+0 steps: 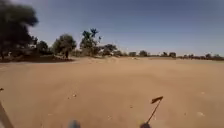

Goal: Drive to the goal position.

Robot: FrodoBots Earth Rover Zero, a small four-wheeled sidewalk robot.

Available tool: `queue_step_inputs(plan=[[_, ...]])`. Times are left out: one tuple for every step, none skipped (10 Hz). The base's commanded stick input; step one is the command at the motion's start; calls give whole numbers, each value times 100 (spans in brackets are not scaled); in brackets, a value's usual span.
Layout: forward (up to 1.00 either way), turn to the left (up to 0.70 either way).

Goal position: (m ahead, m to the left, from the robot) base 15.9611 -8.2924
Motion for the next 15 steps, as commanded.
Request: queue_step_inputs(plan=[[70, 0], [70, 0], [70, 0], [70, 0], [70, 0], [70, 0], [70, 0], [70, 0], [70, 0], [70, 0], [70, 0], [70, 0], [70, 0], [70, 0], [70, 0]])
